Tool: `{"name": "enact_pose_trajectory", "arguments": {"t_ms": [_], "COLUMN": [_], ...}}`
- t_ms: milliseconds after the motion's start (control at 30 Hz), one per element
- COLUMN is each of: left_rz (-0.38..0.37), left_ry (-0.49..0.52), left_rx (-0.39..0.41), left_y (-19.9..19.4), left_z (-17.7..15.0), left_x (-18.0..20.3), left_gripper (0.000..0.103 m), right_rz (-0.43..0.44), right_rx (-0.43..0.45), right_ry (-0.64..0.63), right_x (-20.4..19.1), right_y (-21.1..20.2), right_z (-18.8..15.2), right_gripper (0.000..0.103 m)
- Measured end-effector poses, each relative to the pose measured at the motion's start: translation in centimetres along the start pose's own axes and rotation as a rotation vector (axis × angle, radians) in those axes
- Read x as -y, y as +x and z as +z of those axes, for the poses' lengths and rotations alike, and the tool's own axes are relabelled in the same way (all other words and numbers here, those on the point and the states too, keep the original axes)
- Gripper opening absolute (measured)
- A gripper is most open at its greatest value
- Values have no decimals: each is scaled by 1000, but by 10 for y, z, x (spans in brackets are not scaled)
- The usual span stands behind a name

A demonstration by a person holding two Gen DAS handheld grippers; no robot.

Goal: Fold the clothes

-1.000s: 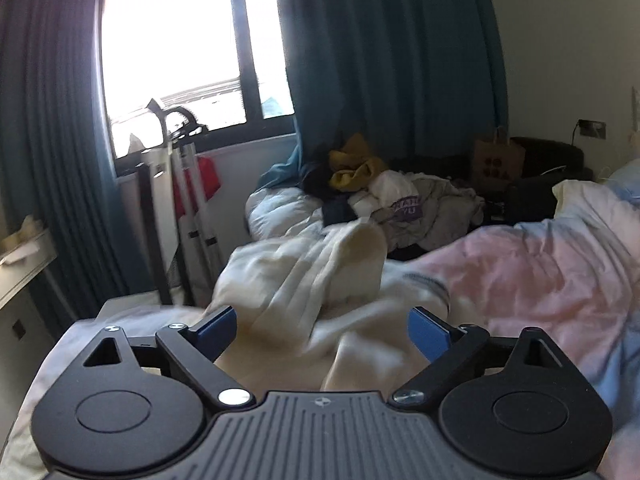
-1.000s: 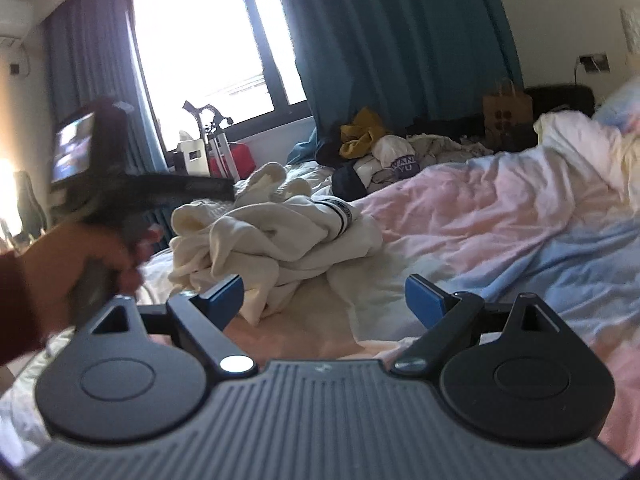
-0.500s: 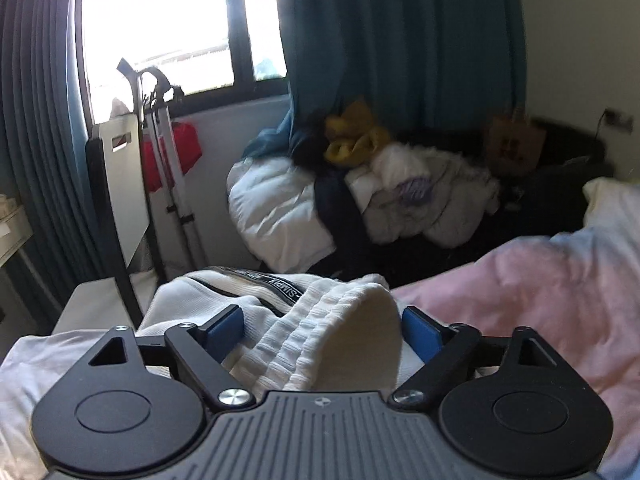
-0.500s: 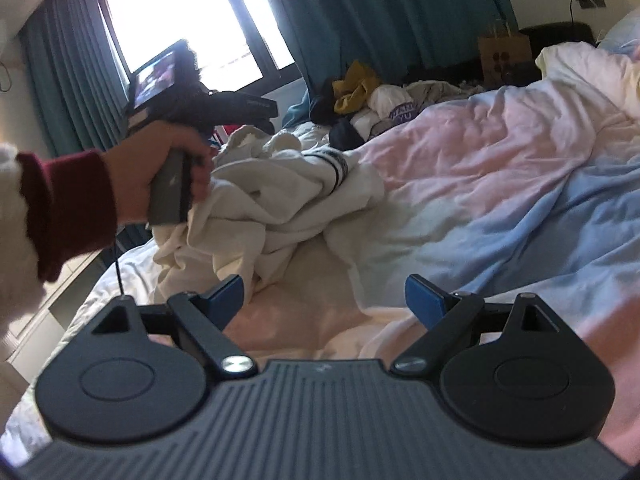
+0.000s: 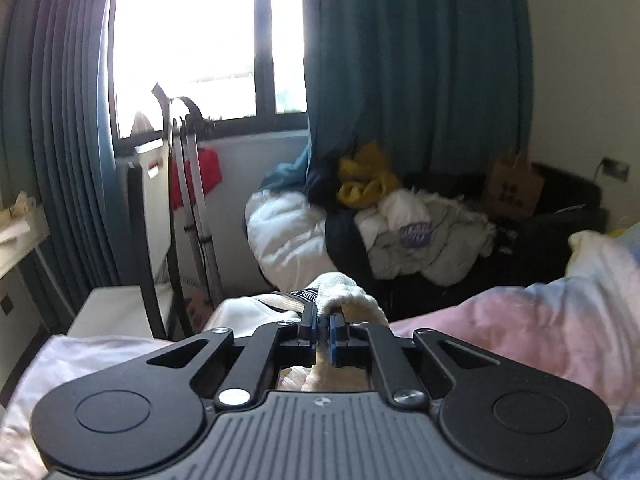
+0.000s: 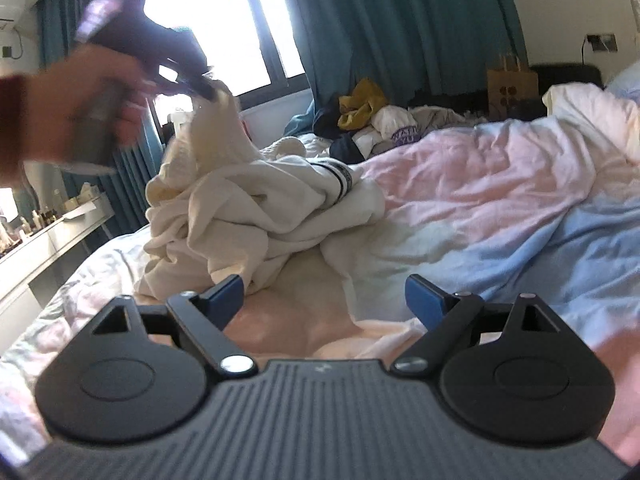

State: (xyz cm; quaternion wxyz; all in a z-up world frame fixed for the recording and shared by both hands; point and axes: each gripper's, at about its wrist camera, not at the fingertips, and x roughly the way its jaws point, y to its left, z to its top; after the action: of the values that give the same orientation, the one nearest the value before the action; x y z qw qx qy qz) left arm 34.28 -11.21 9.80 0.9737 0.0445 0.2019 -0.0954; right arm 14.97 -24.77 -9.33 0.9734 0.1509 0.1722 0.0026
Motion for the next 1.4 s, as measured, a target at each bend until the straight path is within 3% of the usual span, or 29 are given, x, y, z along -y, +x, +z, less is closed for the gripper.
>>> {"name": "enact_pose_trajectory", "arguments": {"t_ms": [133, 333, 467, 667, 767, 867, 1033, 1133, 1233, 1400], "left_rz": [-27, 0, 73, 168, 171, 155, 49, 57, 129, 117], "left_ry": [-87, -305, -481, -751, -818, -805, -815, -810, -812, -875], "left_rx": [44, 58, -29, -151, -194, -193, -217, -233, -257, -229], "left_y": [-82, -174, -188, -170, -164, -166, -178, -182, -190, -215], "left_z": [-13, -82, -145, -237, -258, -258, -253, -248, -246, -244], "left_x": [-65, -174, -230, -300, -312, -307, -302, -296, -291, -282], "left_gripper": [5, 5, 5, 6, 7, 8, 39, 57, 69, 77], "right_rz": [34, 81, 108, 141, 156, 171, 196, 202, 207, 195], "right_rx": [4, 25, 13, -26, -47, -66, -84, -82, -76, -60], "right_ry": [5, -26, -25, -24, -16, -10, -6, -12, -11, -31], "right_x": [-6, -23, -30, -33, -32, -34, -39, -42, -43, -46], "right_y": [-8, -23, -25, -20, -15, -9, -7, -11, -15, -22], "right_z": [6, 11, 12, 6, 3, 1, -2, -2, 0, 0], "right_gripper": [89, 89, 89, 89, 89, 89, 89, 89, 89, 89]}}
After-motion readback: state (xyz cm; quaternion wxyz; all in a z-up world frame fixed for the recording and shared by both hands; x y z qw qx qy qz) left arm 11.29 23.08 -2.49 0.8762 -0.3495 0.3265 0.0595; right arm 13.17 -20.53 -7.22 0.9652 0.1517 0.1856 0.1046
